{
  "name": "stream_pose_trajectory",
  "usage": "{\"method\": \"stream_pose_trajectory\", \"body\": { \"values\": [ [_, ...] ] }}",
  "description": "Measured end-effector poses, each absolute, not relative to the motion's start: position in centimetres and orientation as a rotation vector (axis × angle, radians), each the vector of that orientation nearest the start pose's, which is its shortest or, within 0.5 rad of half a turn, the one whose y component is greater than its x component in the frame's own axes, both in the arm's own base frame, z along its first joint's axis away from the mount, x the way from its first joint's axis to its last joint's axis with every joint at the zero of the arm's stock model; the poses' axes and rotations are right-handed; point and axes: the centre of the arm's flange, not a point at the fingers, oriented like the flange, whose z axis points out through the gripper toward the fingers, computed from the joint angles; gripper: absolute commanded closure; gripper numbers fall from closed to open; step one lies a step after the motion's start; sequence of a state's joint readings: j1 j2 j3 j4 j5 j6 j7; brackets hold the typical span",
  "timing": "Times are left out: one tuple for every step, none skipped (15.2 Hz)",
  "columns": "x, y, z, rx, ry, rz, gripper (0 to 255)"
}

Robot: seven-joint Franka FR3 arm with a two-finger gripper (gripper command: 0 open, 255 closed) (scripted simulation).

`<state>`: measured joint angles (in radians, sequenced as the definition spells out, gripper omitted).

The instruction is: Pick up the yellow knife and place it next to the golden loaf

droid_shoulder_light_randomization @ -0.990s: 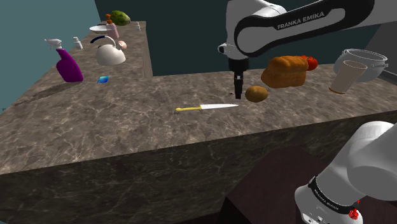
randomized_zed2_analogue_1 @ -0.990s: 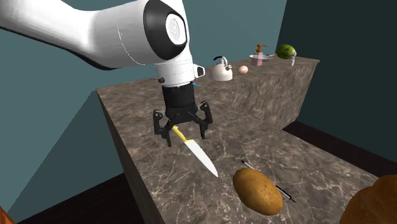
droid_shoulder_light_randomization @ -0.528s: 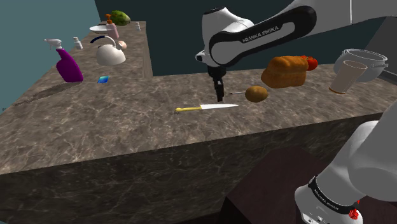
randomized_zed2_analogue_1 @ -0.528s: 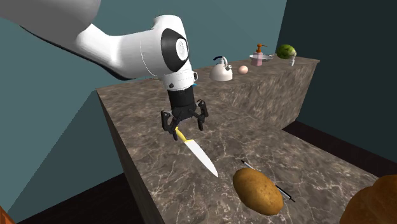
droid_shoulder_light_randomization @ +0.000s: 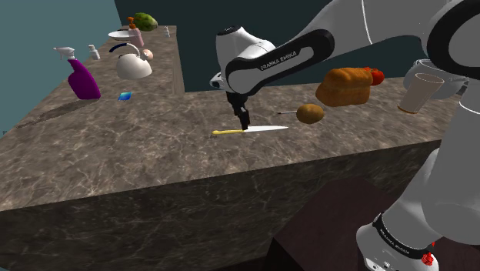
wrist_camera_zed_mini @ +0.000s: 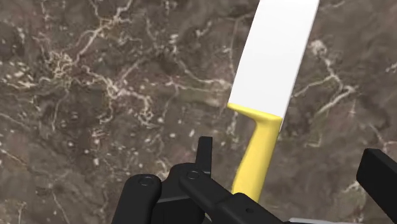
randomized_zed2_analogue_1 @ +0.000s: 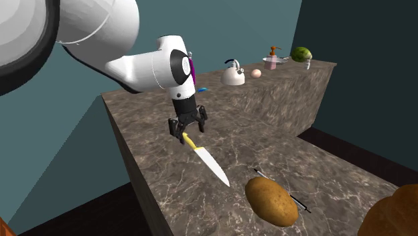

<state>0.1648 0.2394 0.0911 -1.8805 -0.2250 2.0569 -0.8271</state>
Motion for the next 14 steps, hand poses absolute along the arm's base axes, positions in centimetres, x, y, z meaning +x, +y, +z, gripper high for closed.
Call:
{"method": "stream_pose_trajectory", "body": {
  "values": [
    [59.3, 14.3, 37.6, -2.711, -1.859, 0.175, 0],
    [59.3, 14.5, 37.2, -2.706, -1.866, 0.175, 0],
    [59.4, 14.5, 36.6, -2.704, -1.869, 0.174, 0],
    [59.4, 14.4, 36.1, -2.703, -1.871, 0.174, 0],
    [59.4, 14.4, 35.6, -2.702, -1.871, 0.174, 0],
    [59.3, 14.2, 35.1, -2.702, -1.872, 0.174, 0],
    [59.4, 14.1, 34.4, -2.702, -1.872, 0.174, 0],
    [59.4, 14.0, 34.0, -2.701, -1.872, 0.175, 0],
    [59.4, 13.9, 33.9, -2.701, -1.872, 0.174, 0],
    [59.4, 13.9, 33.8, -2.702, -1.872, 0.174, 0],
    [59.4, 13.9, 33.8, -2.702, -1.872, 0.174, 0],
    [59.4, 13.9, 33.7, -2.702, -1.872, 0.174, 0],
    [59.4, 13.9, 33.7, -2.702, -1.872, 0.173, 0],
    [59.4, 13.9, 33.7, -2.702, -1.872, 0.173, 0]
  ]
}}
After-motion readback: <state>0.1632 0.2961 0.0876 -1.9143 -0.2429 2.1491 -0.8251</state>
